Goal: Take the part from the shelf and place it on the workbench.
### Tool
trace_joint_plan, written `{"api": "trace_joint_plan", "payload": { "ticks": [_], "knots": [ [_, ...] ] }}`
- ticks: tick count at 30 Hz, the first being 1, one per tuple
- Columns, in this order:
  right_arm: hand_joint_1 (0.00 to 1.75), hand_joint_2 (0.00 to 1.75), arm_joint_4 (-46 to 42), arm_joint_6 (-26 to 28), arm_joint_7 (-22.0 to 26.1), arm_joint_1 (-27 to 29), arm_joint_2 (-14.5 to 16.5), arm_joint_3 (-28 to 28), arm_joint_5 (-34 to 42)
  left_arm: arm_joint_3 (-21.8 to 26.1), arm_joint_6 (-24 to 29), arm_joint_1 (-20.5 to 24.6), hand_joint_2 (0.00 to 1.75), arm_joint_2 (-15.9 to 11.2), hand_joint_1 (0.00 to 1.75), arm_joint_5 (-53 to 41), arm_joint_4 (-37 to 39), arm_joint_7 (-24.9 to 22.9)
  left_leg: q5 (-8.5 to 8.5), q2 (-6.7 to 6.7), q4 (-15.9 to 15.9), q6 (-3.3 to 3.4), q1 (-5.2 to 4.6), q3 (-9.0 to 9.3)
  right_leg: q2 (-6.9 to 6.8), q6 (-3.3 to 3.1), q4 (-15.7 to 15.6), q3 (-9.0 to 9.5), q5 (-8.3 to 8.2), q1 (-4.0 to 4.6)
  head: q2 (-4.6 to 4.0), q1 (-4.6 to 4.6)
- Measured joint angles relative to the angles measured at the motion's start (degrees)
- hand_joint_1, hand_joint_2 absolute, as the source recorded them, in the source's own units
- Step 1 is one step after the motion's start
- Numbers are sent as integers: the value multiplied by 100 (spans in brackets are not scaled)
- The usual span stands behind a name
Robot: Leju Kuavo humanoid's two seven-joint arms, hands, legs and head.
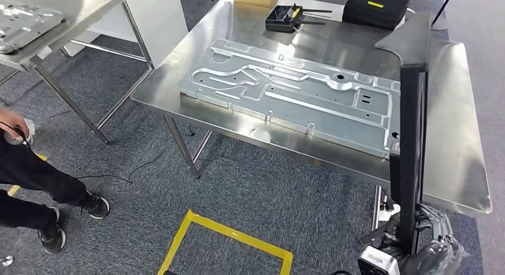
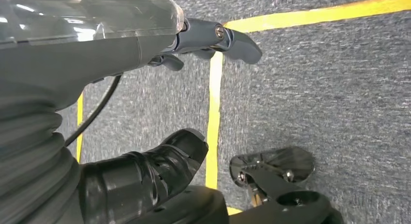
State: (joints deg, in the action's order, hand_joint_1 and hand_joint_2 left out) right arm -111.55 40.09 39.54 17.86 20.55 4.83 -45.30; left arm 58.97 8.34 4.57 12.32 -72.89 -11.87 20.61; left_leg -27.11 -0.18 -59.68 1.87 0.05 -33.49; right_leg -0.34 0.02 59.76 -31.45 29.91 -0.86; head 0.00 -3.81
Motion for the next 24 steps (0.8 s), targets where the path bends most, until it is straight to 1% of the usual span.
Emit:
{"api": "trace_joint_plan", "payload": {
  "ticks": [2, 3, 4, 5, 6, 7, 8, 9, 10, 11, 12, 13, 14, 15, 16, 18, 19, 20, 22, 23, 24],
  "knots": [
    [175, 175, 1, 0, 1, 0, -1, 0, 1, 0, -1, -4, 175, 2, 0, 0, 0, -1, 12, -12, 100, 10, 13, 64, -9, 69, -37, 46, 12, 2, 0, -1],
    [175, 175, 1, 0, 4, -2, -2, 0, 2, 0, -1, -10, 175, 2, 0, 0, 0, -1, 26, -15, 166, 24, 29, 115, -11, 96, 16, 41, 57, 6, 0, -3],
    [175, 175, 0, 0, 7, -4, -4, 0, 2, 0, -1, -14, 175, 3, 0, 0, 0, -1, 41, -17, 231, 41, 45, 168, -7, 117, 178, -25, 149, 11, 0, -4],
    [175, 175, 1, 0, 9, -4, -6, 0, 3, 0, -1, -13, 175, 4, 0, 0, 0, -1, 45, -17, 265, 61, 52, 206, 1, 127, 458, -167, 280, 6, 0, -7],
    [175, 175, 4, 0, 10, -2, -7, 0, 5, 0, -1, -8, 175, 5, 0, 0, 0, -1, 32, -18, 276, 85, 46, 224, 7, 135, 812, -373, 423, 8, 0, -7],
    [175, 175, 10, 0, 9, 1, -8, 0, 8, 0, -1, -6, 175, 5, 0, 0, 0, -2, 15, -20, 271, 102, 37, 236, 12, 143, 1151, -586, 525, 7, 0, -6],
    [175, 175, 17, 0, 8, 4, -9, 0, 11, 1, -1, -7, 175, 5, 0, 0, 0, -4, -8, -25, 264, 111, 28, 253, 14, 150, 1359, -740, 534, 6, 0, -7],
    [175, 175, 22, 0, 7, 6, -9, 0, 15, 1, -1, -12, 175, 5, 0, 0, 0, -5, -34, -32, 259, 113, 20, 278, 14, 151, 1375, -799, 434, 5, 0, -6],
    [175, 175, 25, 0, 7, 6, -9, 0, 17, 2, -1, -18, 175, 5, 0, 0, 0, -7, -63, -41, 251, 107, 15, 311, 14, 144, 1177, -746, 237, 5, 0, -7],
    [175, 175, 25, 0, 6, 5, -9, 0, 19, 2, -1, -23, 175, 8, 0, 0, 0, -8, -97, -51, 240, 95, 12, 348, 16, 125, 811, -602, -11, 7, 0, -7],
    [175, 175, 26, 0, 4, 4, -9, 0, 19, 2, -1, -23, 175, 11, 0, -1, 0, -10, -134, -58, 227, 74, 1, 371, 22, 100, 456, -446, -179, 21, 0, -8],
    [175, 175, 26, 0, 2, 2, -9, 0, 19, 2, -1, -20, 175, 15, 0, -1, 0, -11, -168, -66, 212, 47, -9, 384, 27, 73, 181, -323, -283, 33, 0, -7],
    [175, 175, 28, 0, -3, 2, -9, 0, 19, 2, -1, -17, 175, 18, 0, -1, 0, -13, -195, -71, 202, 17, -15, 387, 34, 49, 24, -253, -310, 48, 0, -6],
    [175, 175, 30, 0, -7, 2, -9, 0, 19, 2, 0, -14, 175, 19, 0, -1, 0, -15, -213, -74, 202, -12, -19, 385, 39, 29, -7, -237, -276, 61, 0, -4],
    [175, 175, 29, 0, -10, 2, -9, 0, 19, 2, 2, -12, 175, 19, 0, -1, 0, -16, -224, -76, 208, -38, -19, 393, 43, 9, -25, -228, -275, 54, 0, -2],
    [175, 175, 30, 0, -13, 2, -8, 0, 17, 3, 9, -9, 175, 15, 0, -1, 0, -19, -293, -65, 143, -89, -16, 397, 39, -42, -79, -173, -270, 15, 0, 2],
    [175, 175, 30, 0, -13, 1, -7, 0, 17, 4, 13, -6, 175, 14, 0, -1, 0, -19, -393, -57, -26, -117, -13, 330, 28, -69, -108, -136, -267, -9, 0, 5],
    [175, 175, 30, 0, -14, 1, -6, 0, 17, 4, 16, -6, 175, 12, 0, -1, 0, -20, -539, -47, -318, -147, 1, 191, 13, -93, -127, -102, -257, -24, 0, 10],
    [175, 175, 31, 0, -16, 1, -4, 0, 20, 4, 19, -12, 175, 12, 0, 0, 0, -20, -847, -33, -1092, -201, 40, -246, -11, -117, -131, -68, -220, -31, 0, 15],
    [175, 175, 32, 0, -18, 3, -4, 0, 24, 4, 19, -21, 175, 11, 0, 0, 0, -21, -887, -29, -1364, -225, 63, -432, -13, -116, -129, -49, -199, -36, 0, 15],
    [175, 175, 32, 0, -20, 4, -4, 0, 28, 4, 19, -30, 175, 11, 0, 0, 0, -21, -818, -26, -1446, -244, 82, -530, -11, -104, -126, -25, -175, -45, 0, 15]
  ]
}}
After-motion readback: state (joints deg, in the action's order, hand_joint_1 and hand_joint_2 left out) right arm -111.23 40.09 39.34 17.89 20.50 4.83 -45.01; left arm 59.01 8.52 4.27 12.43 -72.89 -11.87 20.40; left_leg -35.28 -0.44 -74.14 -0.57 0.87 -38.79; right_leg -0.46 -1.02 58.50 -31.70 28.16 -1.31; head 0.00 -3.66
